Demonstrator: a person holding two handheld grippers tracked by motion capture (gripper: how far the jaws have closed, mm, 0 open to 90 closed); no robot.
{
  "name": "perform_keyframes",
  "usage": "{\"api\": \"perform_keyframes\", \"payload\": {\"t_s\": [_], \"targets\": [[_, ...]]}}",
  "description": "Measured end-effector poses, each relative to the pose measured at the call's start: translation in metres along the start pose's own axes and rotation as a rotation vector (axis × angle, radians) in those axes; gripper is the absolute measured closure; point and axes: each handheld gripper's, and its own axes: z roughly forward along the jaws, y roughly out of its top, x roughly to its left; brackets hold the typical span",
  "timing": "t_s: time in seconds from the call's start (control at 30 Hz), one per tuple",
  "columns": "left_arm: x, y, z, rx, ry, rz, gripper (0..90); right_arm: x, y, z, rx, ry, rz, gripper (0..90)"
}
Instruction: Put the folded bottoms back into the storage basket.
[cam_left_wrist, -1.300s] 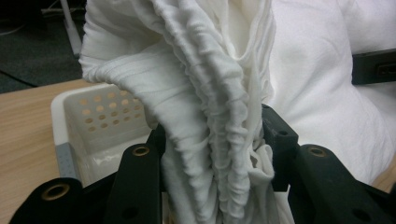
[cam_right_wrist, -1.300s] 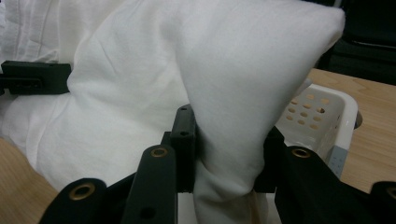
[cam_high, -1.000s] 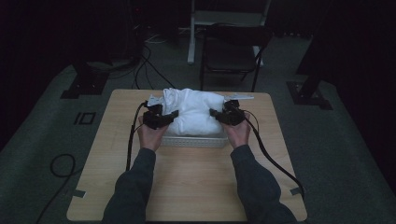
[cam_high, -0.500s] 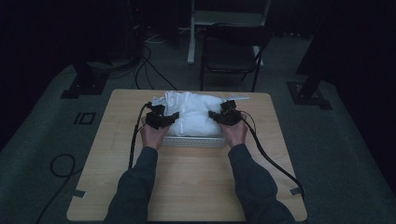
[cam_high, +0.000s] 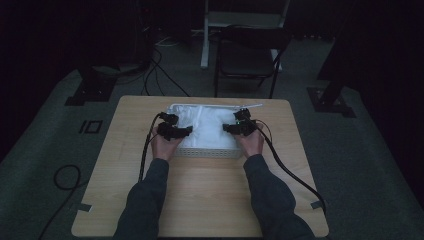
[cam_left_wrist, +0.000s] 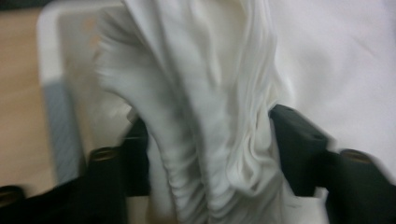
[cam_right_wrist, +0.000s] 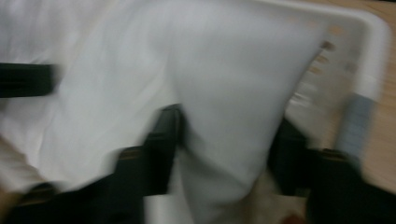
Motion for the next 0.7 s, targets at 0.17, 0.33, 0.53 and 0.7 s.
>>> {"api": "perform_keyframes", "payload": {"t_s": [0.17, 0.33, 0.53, 0.7], "targets": [[0.013, -0.009, -0.013, -0.079, -0.027, -0.065, 33.8, -0.001, -0.003, -0.009, -0.045, -0.055, -0.037, 28.1], [0.012, -0.013, -0.028, -0.127, -0.025, -0.035, 34.0, -0.002, -0.008, -0.019, -0.085, -0.057, -0.033, 28.4], [0.005, -0.021, -0.043, -0.160, -0.044, -0.021, 34.2, 0.006, -0.026, -0.034, -0.113, -0.031, -0.060, 28.4], [0.000, -0.033, -0.053, -0.170, -0.040, -0.005, 34.2, 0.011, -0.039, -0.046, -0.132, -0.038, -0.100, 28.4]]}}
